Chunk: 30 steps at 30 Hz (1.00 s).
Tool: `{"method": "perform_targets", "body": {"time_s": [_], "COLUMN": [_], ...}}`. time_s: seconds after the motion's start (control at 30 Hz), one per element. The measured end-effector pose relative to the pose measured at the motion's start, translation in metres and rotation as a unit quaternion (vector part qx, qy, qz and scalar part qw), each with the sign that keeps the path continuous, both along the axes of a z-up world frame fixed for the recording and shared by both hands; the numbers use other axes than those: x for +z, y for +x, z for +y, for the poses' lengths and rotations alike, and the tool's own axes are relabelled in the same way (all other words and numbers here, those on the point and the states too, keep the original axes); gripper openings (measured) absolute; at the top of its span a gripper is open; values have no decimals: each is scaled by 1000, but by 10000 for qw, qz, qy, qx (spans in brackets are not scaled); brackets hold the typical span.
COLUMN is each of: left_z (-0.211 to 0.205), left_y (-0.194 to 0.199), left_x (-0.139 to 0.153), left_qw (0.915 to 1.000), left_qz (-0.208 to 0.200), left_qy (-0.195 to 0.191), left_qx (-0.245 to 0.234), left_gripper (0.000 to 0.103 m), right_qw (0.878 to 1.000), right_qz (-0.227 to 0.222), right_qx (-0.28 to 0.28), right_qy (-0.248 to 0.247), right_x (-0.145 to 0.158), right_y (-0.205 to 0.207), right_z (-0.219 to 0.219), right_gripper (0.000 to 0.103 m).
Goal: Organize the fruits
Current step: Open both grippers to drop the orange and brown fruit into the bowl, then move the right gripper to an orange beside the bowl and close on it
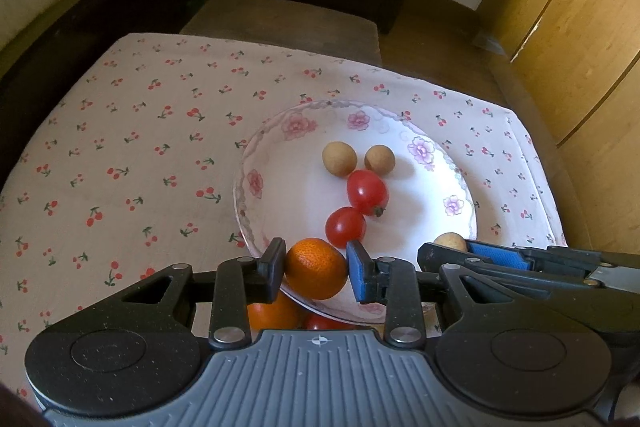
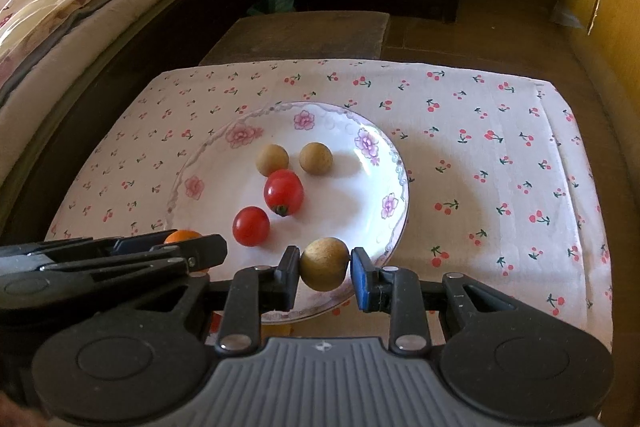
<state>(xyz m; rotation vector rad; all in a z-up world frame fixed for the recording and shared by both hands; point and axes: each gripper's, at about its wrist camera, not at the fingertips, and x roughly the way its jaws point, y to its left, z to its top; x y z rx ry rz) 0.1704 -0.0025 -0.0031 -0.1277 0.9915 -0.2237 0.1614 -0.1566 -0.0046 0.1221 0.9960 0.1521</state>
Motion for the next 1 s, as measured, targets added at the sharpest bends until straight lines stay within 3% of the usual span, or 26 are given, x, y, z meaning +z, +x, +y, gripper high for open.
{"method": "perform_targets", "body": {"time_s": [1.0], "left_z": [6], "left_y": [-2], "left_x": [6], "left_qw": [9998], "left_qz": [-68], "left_qy": [-129], "left_qx": [108], "left_gripper": [47], "right_qw": [9998], "right_qz": [-190], "right_qx": [-94], "right_qy": [-33], "right_x": [9], "right_y": [-8], "right_z": [0], "right_gripper": [31]}}
